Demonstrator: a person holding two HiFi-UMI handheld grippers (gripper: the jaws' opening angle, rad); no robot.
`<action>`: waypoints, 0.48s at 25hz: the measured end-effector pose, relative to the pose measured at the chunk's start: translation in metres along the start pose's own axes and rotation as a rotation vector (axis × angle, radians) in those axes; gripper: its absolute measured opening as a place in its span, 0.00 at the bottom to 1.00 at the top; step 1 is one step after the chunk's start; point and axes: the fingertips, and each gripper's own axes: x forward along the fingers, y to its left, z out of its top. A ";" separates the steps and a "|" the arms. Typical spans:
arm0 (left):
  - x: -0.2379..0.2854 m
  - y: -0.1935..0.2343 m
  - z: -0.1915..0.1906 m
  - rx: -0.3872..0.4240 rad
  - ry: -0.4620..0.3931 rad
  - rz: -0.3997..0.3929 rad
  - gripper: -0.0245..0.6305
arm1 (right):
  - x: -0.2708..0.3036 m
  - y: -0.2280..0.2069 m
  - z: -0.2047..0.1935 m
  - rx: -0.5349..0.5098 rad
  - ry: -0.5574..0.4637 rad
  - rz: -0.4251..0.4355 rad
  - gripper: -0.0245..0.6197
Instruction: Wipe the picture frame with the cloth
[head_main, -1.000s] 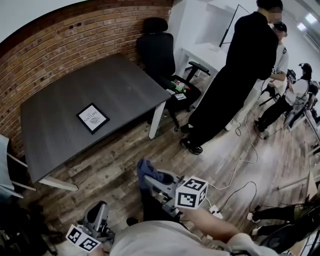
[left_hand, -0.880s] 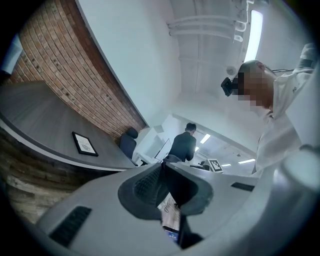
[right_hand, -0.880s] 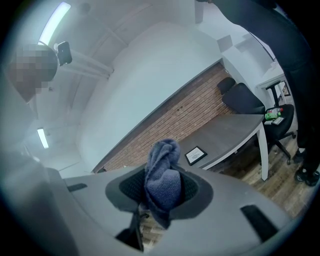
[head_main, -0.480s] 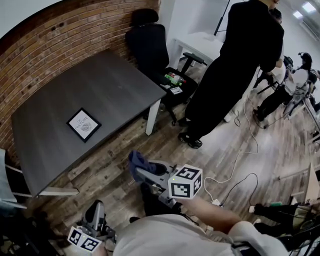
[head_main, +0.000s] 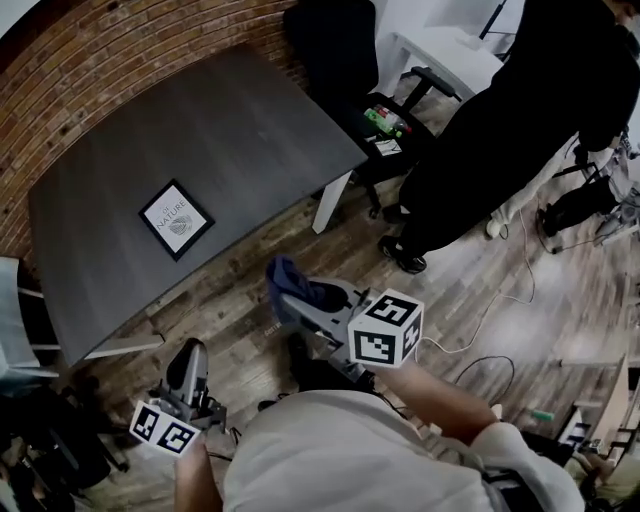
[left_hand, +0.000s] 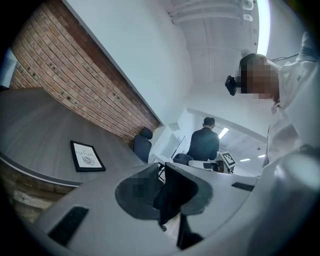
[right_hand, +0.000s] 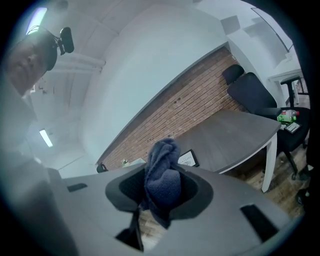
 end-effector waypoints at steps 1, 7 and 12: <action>0.009 0.004 0.000 0.007 0.003 0.015 0.09 | 0.002 -0.007 0.004 0.001 0.008 0.006 0.23; 0.044 0.029 -0.008 0.038 0.051 0.125 0.16 | 0.015 -0.041 0.023 -0.004 0.046 0.022 0.22; 0.042 0.064 -0.006 0.047 0.092 0.199 0.23 | 0.048 -0.050 0.025 -0.003 0.091 0.021 0.23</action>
